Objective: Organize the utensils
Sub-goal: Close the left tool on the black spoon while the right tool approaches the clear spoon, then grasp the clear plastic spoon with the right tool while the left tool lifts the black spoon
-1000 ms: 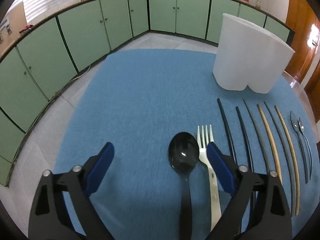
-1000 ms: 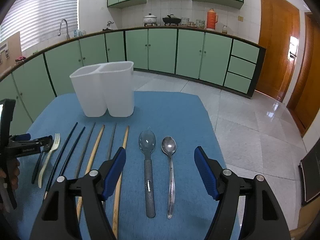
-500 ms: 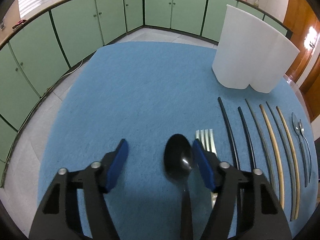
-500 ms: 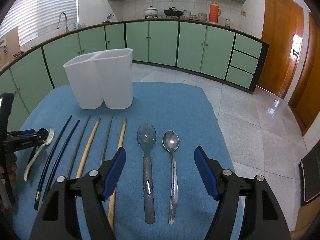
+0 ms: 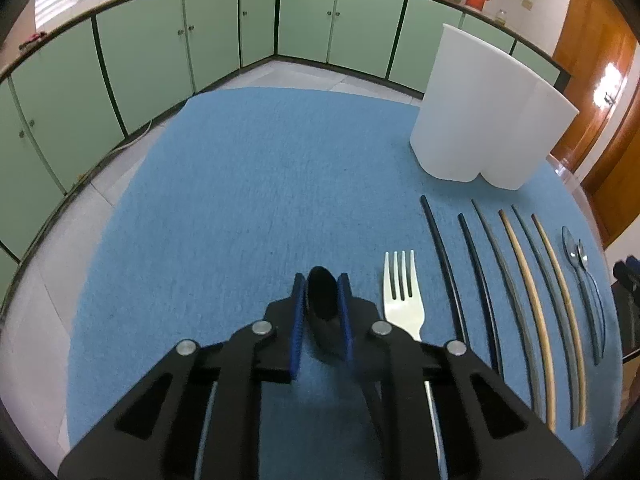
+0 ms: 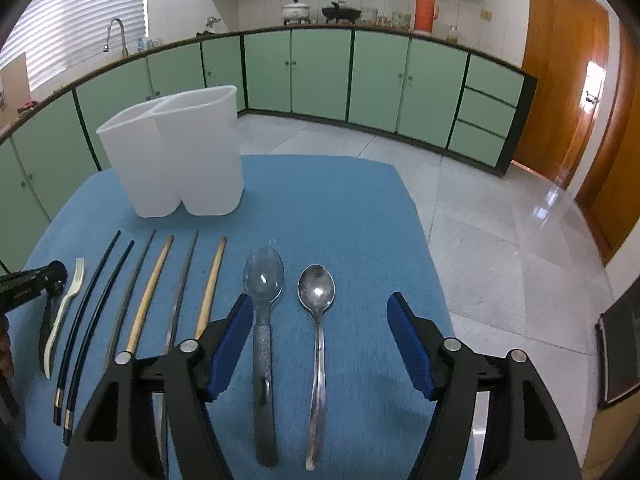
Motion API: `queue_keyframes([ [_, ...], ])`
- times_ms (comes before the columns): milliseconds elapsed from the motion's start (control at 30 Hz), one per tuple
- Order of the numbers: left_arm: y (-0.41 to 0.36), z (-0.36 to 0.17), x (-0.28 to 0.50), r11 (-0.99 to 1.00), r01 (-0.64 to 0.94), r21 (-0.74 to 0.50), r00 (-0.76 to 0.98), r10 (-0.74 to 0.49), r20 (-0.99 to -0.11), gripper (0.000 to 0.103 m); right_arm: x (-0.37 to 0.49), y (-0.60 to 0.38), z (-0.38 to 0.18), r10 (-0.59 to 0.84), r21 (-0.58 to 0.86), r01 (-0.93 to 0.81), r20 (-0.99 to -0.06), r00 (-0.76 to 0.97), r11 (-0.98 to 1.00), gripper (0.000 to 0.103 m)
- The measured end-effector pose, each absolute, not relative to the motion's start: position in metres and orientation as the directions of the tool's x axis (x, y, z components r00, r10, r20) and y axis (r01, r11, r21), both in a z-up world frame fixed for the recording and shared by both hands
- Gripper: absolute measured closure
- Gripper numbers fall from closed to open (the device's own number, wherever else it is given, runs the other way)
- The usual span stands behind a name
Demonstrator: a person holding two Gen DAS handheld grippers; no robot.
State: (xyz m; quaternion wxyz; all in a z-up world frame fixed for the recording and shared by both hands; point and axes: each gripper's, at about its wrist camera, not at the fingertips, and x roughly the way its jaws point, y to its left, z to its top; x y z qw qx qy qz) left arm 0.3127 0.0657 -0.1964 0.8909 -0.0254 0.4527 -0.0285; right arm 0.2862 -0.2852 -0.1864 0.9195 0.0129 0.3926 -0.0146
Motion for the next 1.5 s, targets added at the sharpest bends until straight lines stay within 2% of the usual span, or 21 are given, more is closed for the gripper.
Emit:
queue_keyframes([
  [267, 0.066, -0.199, 0.309, 0.998, 0.010, -0.064, 0.597, -0.057, -0.800, 0.086, 0.308, -0.285, -0.192, 0.009, 0.016, 0.004, -0.739, 0.674, 1.000, 0.038],
  [333, 0.066, -0.200, 0.308, 0.998, 0.010, -0.067, 0.598, -0.060, -0.799, 0.086, 0.314, -0.288, -0.195, 0.012, 0.024, 0.008, -0.747, 0.665, 1.000, 0.044],
  [500, 0.072, -0.201, 0.308, 0.997, 0.011, -0.073, 0.603, -0.065, -0.795, 0.086, 0.329, -0.290, -0.207, 0.025, 0.036, 0.005, -0.775, 0.632, 0.999, 0.049],
  [600, 0.080, -0.201, 0.309, 0.996, 0.013, -0.092, 0.604, -0.081, -0.793, 0.087, 0.337, -0.290, -0.215, 0.021, 0.032, 0.007, -0.799, 0.600, 0.999, 0.059],
  [833, 0.087, -0.202, 0.304, 0.992, 0.025, -0.126, 0.616, -0.115, -0.780, 0.095, 0.347, -0.291, -0.229, 0.019, 0.030, 0.011, -0.830, 0.557, 0.999, 0.063],
  [867, 0.087, -0.202, 0.304, 0.991, 0.026, -0.128, 0.617, -0.117, -0.779, 0.095, 0.347, -0.291, -0.229, 0.022, 0.034, 0.010, -0.831, 0.555, 0.999, 0.065],
  [900, 0.087, -0.202, 0.304, 0.991, 0.026, -0.130, 0.618, -0.118, -0.778, 0.095, 0.347, -0.290, -0.229, 0.038, 0.047, 0.002, -0.832, 0.554, 0.999, 0.075],
  [967, 0.086, -0.201, 0.302, 0.991, 0.030, -0.134, 0.624, -0.123, -0.771, 0.097, 0.346, -0.290, -0.228, 0.039, 0.048, 0.003, -0.830, 0.557, 0.999, 0.075],
  [1167, 0.088, -0.187, 0.290, 0.991, 0.048, -0.128, 0.653, -0.128, -0.746, 0.098, 0.327, -0.296, -0.213, 0.065, 0.094, 0.014, -0.787, 0.614, 0.995, 0.075],
  [1500, 0.086, -0.148, 0.262, 0.987, 0.067, -0.146, 0.743, -0.147, -0.653, 0.098, 0.279, -0.308, -0.154, 0.123, 0.172, -0.013, -0.651, 0.749, 0.985, 0.075],
])
